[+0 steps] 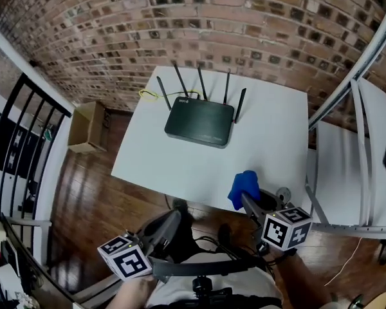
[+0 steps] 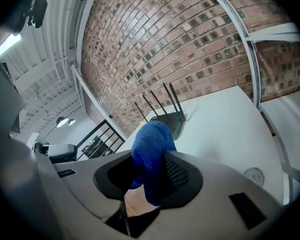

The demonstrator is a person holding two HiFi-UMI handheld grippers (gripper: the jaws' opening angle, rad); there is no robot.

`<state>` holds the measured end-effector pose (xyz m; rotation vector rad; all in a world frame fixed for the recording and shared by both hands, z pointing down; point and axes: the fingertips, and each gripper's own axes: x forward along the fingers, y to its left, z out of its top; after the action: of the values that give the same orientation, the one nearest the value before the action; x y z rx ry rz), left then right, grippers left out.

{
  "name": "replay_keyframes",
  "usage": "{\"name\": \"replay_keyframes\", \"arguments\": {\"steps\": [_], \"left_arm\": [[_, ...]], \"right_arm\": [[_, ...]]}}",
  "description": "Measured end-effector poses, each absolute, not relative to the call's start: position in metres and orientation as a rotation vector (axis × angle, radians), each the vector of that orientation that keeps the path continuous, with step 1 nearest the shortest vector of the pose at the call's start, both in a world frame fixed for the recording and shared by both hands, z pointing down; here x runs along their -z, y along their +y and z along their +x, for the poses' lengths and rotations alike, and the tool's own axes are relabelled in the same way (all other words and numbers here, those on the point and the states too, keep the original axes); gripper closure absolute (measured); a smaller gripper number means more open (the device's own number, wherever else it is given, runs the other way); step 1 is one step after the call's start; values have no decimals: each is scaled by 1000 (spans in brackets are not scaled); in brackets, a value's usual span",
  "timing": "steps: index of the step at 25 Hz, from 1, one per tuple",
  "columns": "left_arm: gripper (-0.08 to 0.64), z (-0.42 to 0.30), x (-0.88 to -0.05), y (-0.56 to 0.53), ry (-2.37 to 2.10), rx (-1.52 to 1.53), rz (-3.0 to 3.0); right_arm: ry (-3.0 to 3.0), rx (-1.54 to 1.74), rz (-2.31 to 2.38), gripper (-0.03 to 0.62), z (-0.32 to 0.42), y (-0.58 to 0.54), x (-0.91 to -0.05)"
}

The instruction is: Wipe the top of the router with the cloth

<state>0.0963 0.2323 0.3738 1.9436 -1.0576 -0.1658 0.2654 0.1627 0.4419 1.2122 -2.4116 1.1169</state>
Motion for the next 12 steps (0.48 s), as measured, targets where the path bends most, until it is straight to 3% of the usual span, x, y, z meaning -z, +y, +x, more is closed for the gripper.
{"name": "replay_keyframes", "arguments": {"steps": [12], "left_arm": [[535,-17,-371,72,-779,41,2068]], "right_arm": [[-2220,-1050,1655,456,199,47,-415]]}}
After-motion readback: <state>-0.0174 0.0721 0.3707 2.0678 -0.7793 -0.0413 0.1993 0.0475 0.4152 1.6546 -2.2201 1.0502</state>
